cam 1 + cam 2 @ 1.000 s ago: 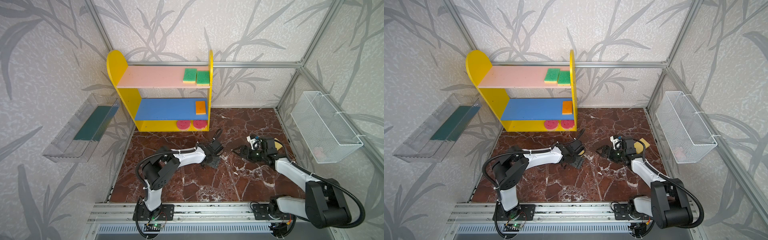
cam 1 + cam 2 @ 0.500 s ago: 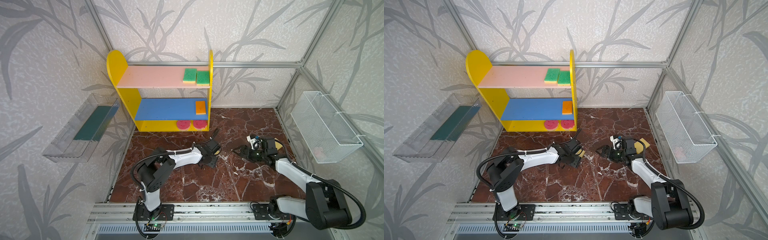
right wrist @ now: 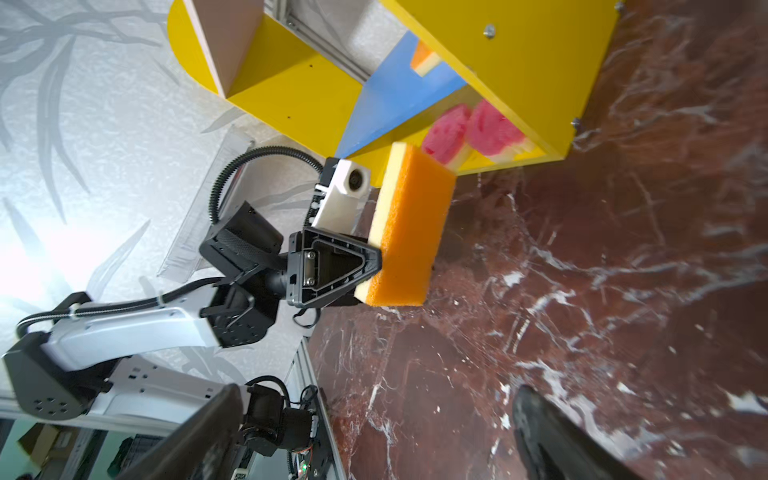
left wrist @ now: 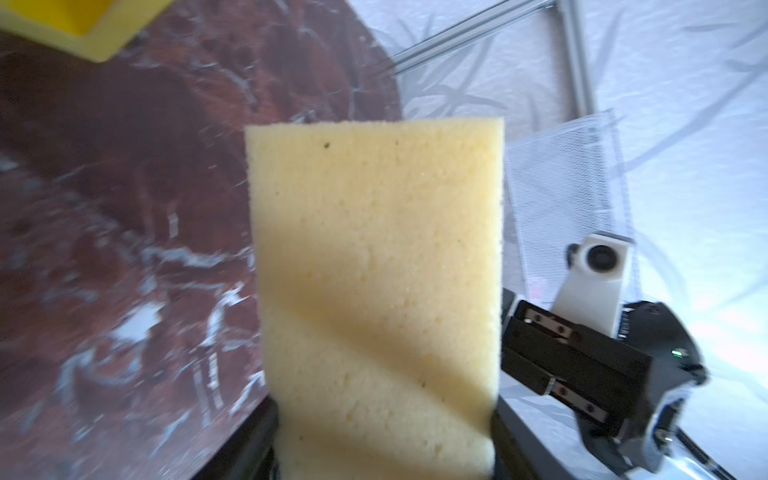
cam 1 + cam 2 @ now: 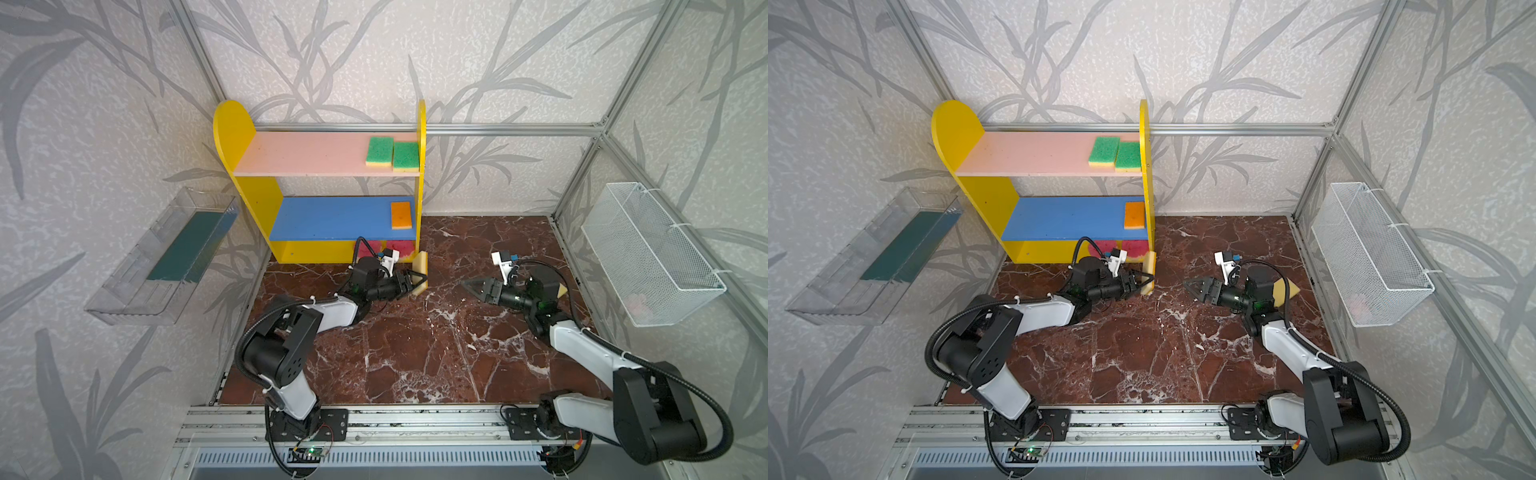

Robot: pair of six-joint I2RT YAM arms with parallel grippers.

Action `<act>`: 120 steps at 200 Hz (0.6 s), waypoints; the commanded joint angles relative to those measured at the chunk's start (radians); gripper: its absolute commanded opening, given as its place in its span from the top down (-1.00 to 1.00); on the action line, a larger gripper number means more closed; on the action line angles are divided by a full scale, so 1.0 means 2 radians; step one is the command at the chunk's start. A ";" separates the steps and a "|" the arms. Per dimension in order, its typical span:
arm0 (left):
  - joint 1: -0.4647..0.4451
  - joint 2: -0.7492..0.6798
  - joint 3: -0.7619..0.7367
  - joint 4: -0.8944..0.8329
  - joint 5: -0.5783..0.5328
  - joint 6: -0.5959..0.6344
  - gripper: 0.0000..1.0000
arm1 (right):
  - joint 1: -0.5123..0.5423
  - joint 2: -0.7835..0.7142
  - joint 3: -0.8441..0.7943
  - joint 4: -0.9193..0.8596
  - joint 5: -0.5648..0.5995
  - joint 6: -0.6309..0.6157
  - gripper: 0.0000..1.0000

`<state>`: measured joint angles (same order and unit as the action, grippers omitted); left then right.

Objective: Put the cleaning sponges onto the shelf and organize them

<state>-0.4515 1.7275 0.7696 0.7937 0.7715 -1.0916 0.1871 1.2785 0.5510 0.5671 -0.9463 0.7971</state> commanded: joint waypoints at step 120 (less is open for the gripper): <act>0.004 0.067 0.083 0.230 0.095 -0.152 -0.28 | 0.044 0.260 0.223 0.271 -0.066 0.192 -0.98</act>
<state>-0.4458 1.8442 0.9043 1.1885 0.9180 -1.3560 0.2604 1.7760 0.9504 1.0168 -1.0527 1.1320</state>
